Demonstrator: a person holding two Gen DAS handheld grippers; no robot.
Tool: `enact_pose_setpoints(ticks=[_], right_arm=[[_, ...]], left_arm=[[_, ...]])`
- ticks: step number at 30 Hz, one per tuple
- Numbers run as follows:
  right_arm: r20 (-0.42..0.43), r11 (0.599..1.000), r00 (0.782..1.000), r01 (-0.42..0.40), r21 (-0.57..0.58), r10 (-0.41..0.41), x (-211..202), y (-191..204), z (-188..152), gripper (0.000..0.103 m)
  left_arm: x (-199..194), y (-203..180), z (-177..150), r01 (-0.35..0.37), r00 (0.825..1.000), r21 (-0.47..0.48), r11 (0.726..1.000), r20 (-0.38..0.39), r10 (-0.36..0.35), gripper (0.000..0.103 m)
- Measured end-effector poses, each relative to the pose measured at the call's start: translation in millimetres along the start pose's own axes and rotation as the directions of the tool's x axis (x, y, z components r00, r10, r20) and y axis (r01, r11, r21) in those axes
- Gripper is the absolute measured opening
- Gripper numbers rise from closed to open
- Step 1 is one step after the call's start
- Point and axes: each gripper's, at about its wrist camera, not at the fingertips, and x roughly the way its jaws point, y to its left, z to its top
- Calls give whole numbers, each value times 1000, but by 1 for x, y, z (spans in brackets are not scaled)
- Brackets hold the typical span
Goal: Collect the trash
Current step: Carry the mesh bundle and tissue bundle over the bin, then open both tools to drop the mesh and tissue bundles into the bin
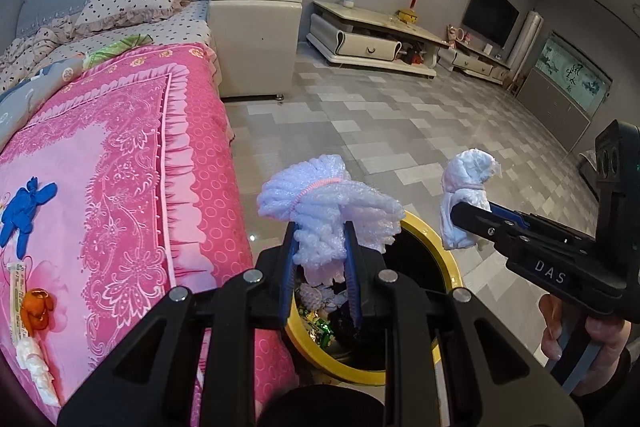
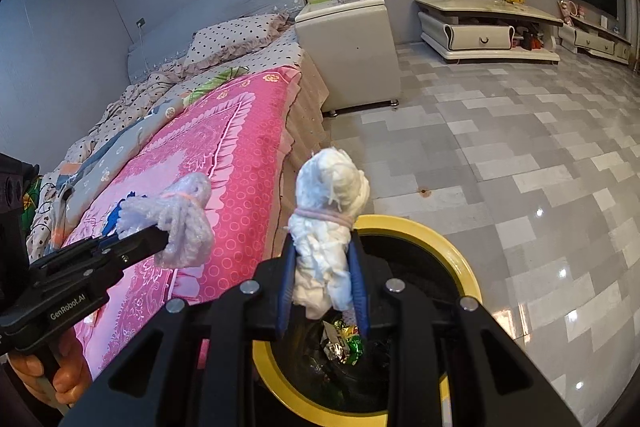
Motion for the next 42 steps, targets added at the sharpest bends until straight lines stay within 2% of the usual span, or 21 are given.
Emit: enact_pose_setpoints(ticks=[10, 17, 21, 23, 24, 28, 31, 35, 42], right_arm=[[-60, 998, 998, 22, 60, -18, 26, -32, -13, 24], [-54, 996, 998, 27, 82, -23, 24, -41, -14, 24], [-53, 995, 998, 38, 93, -33, 22, -41, -14, 32], [-57, 994, 998, 46, 98, -41, 22, -43, -16, 38], [-59, 993, 997, 49, 104, -43, 23, -44, -17, 45], [-66, 991, 996, 66, 116, -58, 22, -48, -20, 47], [-69, 990, 996, 66, 125, -58, 20, -49, -22, 48], [-70, 993, 997, 41, 109, -33, 20, -41, -21, 48], [-73, 999, 997, -18, 51, 22, 20, -1, -15, 53]], left_arm=[[45, -12, -10, 23, 997, 14, 1000, -79, -21, 21], [52, -15, -10, 40, 996, 25, 999, -86, -37, 23], [50, -12, -11, 38, 996, 21, 999, -80, -36, 33], [48, -9, -12, 38, 996, 10, 999, -79, -37, 38], [47, -8, -12, 36, 996, 9, 999, -78, -35, 41], [44, -3, -14, 24, 997, 12, 1000, -75, -23, 54], [38, 8, -15, 2, 998, 1, 1000, -65, -2, 62], [27, 32, -15, -41, 998, -17, 999, -57, 40, 64], [-1, 93, -21, -143, 989, -60, 988, -45, 140, 64]])
